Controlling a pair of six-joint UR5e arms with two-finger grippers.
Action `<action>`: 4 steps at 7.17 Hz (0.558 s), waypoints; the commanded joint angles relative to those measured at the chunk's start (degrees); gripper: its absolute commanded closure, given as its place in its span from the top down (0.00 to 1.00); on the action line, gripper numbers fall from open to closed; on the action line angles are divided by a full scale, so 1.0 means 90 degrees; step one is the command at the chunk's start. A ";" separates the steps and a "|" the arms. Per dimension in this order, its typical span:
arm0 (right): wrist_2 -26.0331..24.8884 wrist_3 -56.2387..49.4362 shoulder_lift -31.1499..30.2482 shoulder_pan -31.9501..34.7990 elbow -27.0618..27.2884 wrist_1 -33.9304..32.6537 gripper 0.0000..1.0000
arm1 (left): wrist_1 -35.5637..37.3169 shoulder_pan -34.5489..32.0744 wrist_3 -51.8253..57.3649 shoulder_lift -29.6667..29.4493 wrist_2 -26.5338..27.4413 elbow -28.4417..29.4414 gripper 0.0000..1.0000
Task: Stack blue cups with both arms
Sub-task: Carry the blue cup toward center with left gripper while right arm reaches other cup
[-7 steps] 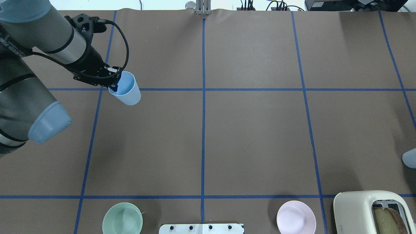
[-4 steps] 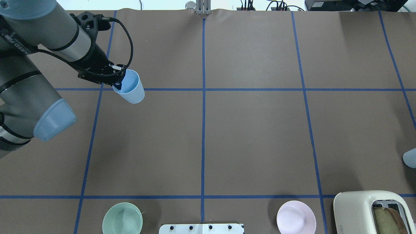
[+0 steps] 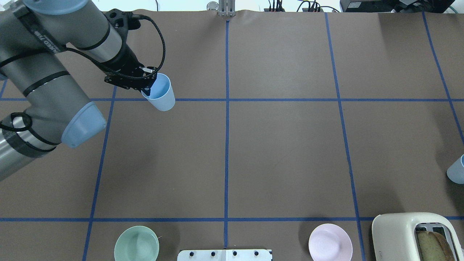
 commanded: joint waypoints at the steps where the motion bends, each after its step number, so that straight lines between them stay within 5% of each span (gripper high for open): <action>1: 0.0531 -0.0005 0.0434 0.0410 0.0122 -0.0635 0.00 | -0.0062 0.0302 -0.0315 -0.0497 0.0039 0.0509 0.00; 4: 0.0768 -0.0015 0.1633 0.0793 0.0657 -0.2341 0.00 | -0.1259 0.0848 -0.0862 -0.0646 0.0584 0.1329 0.00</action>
